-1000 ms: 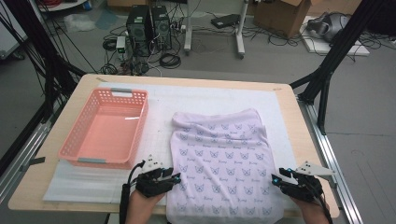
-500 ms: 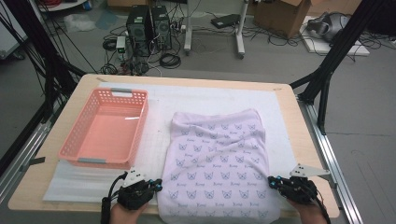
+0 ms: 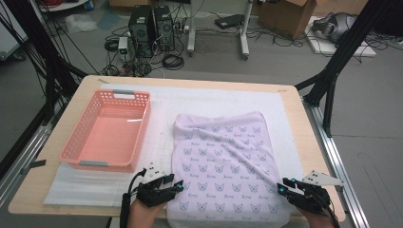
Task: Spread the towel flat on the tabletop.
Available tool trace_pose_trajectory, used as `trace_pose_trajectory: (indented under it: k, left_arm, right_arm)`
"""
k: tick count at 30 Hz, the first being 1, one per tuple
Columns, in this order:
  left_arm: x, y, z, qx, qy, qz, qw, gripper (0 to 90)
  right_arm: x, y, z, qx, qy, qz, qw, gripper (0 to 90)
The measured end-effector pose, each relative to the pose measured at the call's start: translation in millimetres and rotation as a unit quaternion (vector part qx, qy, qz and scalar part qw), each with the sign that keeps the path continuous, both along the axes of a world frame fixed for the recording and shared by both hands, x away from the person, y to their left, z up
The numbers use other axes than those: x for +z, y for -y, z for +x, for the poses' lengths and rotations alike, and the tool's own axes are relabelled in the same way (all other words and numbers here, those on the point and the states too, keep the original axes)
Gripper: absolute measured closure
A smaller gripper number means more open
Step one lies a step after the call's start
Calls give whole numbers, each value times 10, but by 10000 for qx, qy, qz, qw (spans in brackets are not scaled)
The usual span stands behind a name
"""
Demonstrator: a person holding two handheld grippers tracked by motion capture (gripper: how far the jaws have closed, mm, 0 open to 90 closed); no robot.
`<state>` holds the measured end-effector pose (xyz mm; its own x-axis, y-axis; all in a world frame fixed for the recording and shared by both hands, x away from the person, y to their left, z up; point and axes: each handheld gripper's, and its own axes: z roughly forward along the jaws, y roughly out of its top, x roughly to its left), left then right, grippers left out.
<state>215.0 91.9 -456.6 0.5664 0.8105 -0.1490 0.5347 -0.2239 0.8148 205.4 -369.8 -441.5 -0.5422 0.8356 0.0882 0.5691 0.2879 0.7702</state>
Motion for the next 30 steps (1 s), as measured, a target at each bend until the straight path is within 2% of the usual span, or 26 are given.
trace_pose_trajectory:
  k: [1, 2, 4, 7, 10, 11, 13, 14, 15, 16, 17, 20, 22, 24, 25, 26, 27, 28, 30]
  left_arm:
    - [1, -8, -10, -15, 66, 109, 9999, 815]
    - [3, -22, -12, -36, 34, 92, 9999, 855]
    - [20, -60, -53, -35, -35, 83, 10000, 866]
    - [35, -212, -199, -51, -190, -23, 9998, 868]
    - [42, -344, -362, -107, -171, 13, 9998, 866]
    - [34, -372, -391, -155, -166, -32, 9997, 863]
    - [23, -391, -398, -168, -183, -92, 9996, 831]
    - [19, -395, -382, -165, -198, -166, 9995, 753]
    - [20, -393, -369, -109, -207, -230, 9995, 677]
    - [22, -391, -353, -64, -171, -274, 9995, 623]
    - [24, -390, -334, -38, -129, -351, 9993, 580]
    - [45, -378, -254, 22, -86, -470, 9989, 529]
    - [65, -369, -200, 34, -67, -566, 9984, 507]
    - [76, -349, -152, 31, -35, -609, 9981, 505]
    - [77, -338, -127, 37, -28, -602, 9982, 506]
    - [77, -330, -101, 20, -65, -625, 9980, 506]
    - [75, -321, -73, 25, -85, -637, 9979, 506]
    - [74, -306, -41, 48, -102, -628, 9980, 507]
    - [61, -264, 34, 18, -218, -636, 9977, 509]
  right_arm:
    - [-6, -9, 15, -95, 7, -17, 10000, 621]
    - [-14, -7, 34, -126, 21, -23, 9999, 615]
    - [-28, -8, 62, -173, 12, -10, 9998, 615]
    - [-41, -23, 92, -155, -11, 26, 9999, 615]
    - [-36, -60, 127, -151, 9, 75, 9999, 609]
    - [-35, -78, 140, -155, -15, 84, 9998, 606]
    - [-58, -130, 173, -115, -121, 25, 9999, 616]
    - [-77, -164, 183, -98, -156, -48, 9998, 626]
    - [-78, -190, 170, -111, -78, -132, 9998, 682]
    - [-72, -200, 165, -32, -102, -132, 9999, 824]
    - [-64, -201, 158, 119, -185, -83, 9997, 874]
    - [-34, -192, 120, 166, -190, -277, 9993, 890]
    - [-3, -113, 52, 78, -270, -354, 9990, 891]
    - [19, -13, -49, -26, -302, -448, 9985, 890]
    - [19, 32, -85, -22, -388, -433, 9983, 880]
    - [18, 77, -102, -31, -504, -301, 9983, 829]
    - [21, 111, -110, -83, -505, -191, 9985, 701]
    - [28, 132, -115, -196, -458, -138, 9987, 671]
    - [43, 167, -106, -232, -279, -12, 9993, 614]
